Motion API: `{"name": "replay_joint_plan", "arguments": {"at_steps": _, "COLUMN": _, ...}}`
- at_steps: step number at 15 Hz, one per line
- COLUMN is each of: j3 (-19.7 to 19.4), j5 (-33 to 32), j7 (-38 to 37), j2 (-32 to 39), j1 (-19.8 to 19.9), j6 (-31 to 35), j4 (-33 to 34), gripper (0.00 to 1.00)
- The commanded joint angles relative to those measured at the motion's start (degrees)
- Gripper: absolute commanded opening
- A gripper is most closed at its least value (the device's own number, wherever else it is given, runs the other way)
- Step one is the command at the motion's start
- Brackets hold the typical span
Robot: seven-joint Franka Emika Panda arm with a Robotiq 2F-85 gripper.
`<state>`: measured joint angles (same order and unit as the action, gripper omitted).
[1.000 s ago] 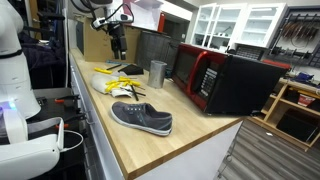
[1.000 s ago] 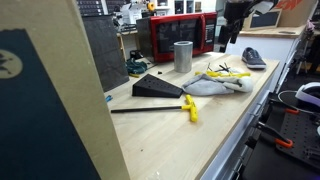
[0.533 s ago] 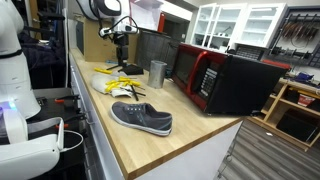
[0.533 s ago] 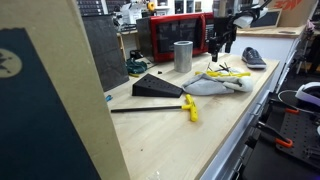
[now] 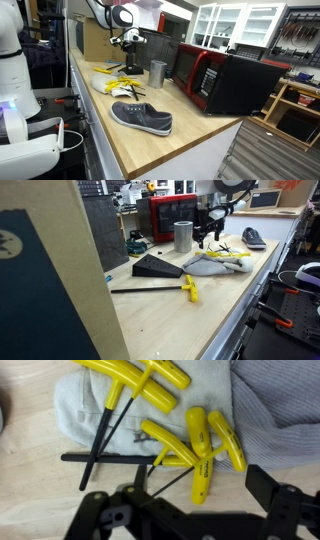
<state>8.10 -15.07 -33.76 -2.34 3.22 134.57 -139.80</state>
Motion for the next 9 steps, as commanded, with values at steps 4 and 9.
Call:
{"name": "replay_joint_plan", "arguments": {"at_steps": 4, "j3": -2.54, "j5": -0.31, "j7": -4.72, "j2": 6.78, "j1": -4.19, "j6": -2.04, "j4": 6.71, "gripper": 1.0}}
{"name": "replay_joint_plan", "arguments": {"at_steps": 9, "j3": -3.47, "j5": 1.51, "j7": -7.27, "j2": 8.7, "j1": -6.68, "j6": -6.87, "j4": 8.43, "gripper": 1.0}}
